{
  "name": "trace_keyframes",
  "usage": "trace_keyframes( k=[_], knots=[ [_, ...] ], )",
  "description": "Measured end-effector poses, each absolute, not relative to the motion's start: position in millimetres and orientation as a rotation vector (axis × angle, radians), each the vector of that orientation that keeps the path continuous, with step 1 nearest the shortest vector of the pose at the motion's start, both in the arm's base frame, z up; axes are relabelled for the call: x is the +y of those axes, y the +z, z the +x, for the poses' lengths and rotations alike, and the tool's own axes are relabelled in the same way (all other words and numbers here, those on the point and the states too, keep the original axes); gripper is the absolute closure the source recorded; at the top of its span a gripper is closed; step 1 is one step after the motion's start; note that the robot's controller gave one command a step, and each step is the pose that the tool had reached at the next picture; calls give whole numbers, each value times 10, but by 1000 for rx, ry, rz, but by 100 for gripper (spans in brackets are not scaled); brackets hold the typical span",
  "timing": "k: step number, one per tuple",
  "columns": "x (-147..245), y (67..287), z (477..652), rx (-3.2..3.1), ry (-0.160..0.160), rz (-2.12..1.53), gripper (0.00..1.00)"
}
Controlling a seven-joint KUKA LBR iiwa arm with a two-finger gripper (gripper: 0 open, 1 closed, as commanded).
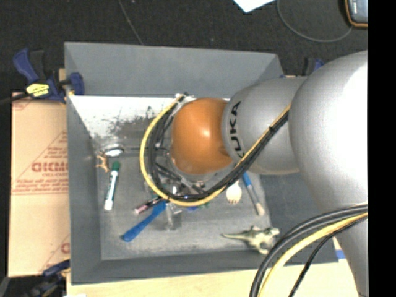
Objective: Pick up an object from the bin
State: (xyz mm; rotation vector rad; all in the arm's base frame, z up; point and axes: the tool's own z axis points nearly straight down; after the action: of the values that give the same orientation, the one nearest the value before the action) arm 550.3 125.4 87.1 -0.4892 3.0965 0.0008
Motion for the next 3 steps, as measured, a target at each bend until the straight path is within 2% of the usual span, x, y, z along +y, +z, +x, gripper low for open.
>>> trace_keyframes(
  k=[1,2,3],
  knots=[
    [1408,1437,5591,3034,2,-782,0],
    [1269,729,5528,3089,1,-558,0],
    [1384,710,5609,2792,-1,-1408,0]
  ],
)
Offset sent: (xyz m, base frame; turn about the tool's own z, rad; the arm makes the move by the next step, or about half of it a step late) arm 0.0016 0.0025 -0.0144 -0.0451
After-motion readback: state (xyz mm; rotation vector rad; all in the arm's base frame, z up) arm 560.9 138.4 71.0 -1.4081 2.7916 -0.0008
